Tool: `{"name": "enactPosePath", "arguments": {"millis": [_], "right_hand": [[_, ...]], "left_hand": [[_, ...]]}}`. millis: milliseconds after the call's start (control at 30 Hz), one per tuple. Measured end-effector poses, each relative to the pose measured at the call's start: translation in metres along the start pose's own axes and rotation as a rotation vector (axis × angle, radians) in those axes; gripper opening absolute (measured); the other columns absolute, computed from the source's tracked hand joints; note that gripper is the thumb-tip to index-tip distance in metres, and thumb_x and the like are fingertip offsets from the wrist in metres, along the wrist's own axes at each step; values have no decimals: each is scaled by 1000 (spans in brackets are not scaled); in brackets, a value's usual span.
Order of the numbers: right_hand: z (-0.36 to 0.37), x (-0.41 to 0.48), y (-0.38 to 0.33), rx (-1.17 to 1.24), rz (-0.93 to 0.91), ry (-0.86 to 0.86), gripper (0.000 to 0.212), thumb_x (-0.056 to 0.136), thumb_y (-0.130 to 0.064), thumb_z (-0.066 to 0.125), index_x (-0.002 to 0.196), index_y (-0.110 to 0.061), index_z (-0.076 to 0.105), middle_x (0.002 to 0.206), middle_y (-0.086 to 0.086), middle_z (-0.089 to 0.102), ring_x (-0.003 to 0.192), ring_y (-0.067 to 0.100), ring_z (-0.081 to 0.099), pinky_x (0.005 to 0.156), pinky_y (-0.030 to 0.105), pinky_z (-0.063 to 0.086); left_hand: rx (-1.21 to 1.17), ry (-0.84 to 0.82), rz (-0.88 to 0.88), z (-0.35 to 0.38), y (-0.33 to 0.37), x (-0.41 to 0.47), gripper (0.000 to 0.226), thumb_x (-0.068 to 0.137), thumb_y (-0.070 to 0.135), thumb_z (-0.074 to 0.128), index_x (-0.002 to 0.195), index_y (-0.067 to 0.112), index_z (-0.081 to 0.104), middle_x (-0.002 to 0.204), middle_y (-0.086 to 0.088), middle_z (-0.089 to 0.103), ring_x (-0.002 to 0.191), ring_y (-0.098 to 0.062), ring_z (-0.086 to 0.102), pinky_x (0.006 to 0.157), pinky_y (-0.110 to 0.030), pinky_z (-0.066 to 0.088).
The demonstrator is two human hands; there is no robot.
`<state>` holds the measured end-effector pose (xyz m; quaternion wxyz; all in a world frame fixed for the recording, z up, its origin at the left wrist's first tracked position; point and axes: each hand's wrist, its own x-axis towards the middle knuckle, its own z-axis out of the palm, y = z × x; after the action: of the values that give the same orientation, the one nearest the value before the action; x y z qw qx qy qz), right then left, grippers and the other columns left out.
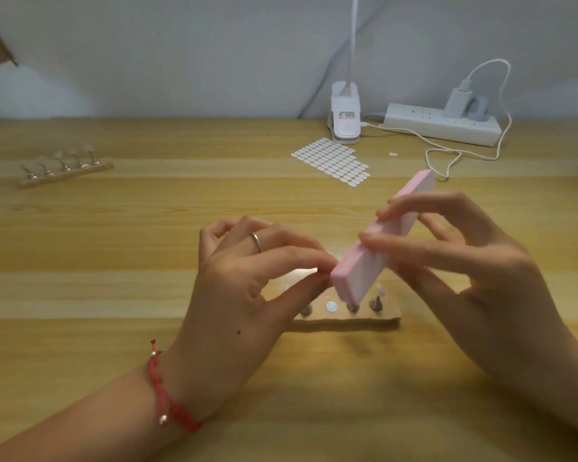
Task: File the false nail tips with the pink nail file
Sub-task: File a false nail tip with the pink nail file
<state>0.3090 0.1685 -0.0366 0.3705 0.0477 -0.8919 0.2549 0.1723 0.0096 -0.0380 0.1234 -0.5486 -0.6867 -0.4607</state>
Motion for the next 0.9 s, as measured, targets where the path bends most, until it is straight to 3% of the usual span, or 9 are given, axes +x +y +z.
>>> {"name": "enactPosePath", "arguments": {"millis": [100, 400, 500, 600, 733, 833, 900], "right_hand": [[0, 0, -2, -33, -51, -33, 39, 89, 3, 58, 116, -24, 63, 117, 9, 57, 113, 30, 58, 100, 35, 45], [-3, 2, 1, -9, -13, -41, 34, 90, -4, 62, 118, -24, 62, 116, 9, 57, 115, 29, 57, 100, 44, 47], [1, 1, 1, -84, -134, -53, 36, 88, 3, 59, 114, -22, 65, 115, 11, 58, 112, 29, 57, 97, 37, 46], [-1, 3, 4, -85, -56, -28, 37, 88, -1, 61, 118, -22, 61, 114, 9, 57, 111, 34, 57, 97, 47, 47], [2, 2, -1, -110, -139, -57, 38, 85, 2, 61, 113, -22, 67, 114, 10, 59, 111, 28, 57, 96, 37, 45], [2, 5, 1, -85, -57, -30, 36, 87, 1, 61, 116, -21, 62, 114, 10, 58, 109, 34, 58, 95, 45, 48], [5, 3, -1, -83, -103, -50, 35, 90, 2, 58, 114, -23, 65, 114, 10, 58, 110, 29, 58, 96, 36, 46]], "left_hand": [[23, -7, 0, 1, -1, -1, 11, 85, 37, 60, 95, 37, 65, 96, 24, 62, 96, 3, 51, 89, -39, 27], [32, -4, 13, 1, -1, 0, 9, 85, 36, 61, 91, 39, 67, 94, 26, 62, 95, -2, 52, 86, -37, 25], [24, -12, 1, 1, 1, 1, 9, 86, 37, 58, 92, 38, 64, 95, 23, 61, 94, -4, 54, 86, -39, 26], [35, 0, 0, 1, 1, 2, 10, 86, 35, 59, 89, 43, 63, 94, 26, 61, 94, -4, 55, 87, -41, 29], [5, -5, -18, 2, 1, 1, 8, 87, 36, 58, 89, 41, 63, 93, 25, 61, 94, 2, 53, 85, -37, 27], [-6, 11, -40, 2, -1, 1, 8, 85, 36, 60, 91, 41, 62, 95, 28, 60, 90, 4, 52, 85, -38, 29], [-23, 9, -53, 2, -1, 1, 9, 85, 37, 60, 89, 44, 62, 94, 30, 59, 89, 5, 51, 85, -37, 29]]}}
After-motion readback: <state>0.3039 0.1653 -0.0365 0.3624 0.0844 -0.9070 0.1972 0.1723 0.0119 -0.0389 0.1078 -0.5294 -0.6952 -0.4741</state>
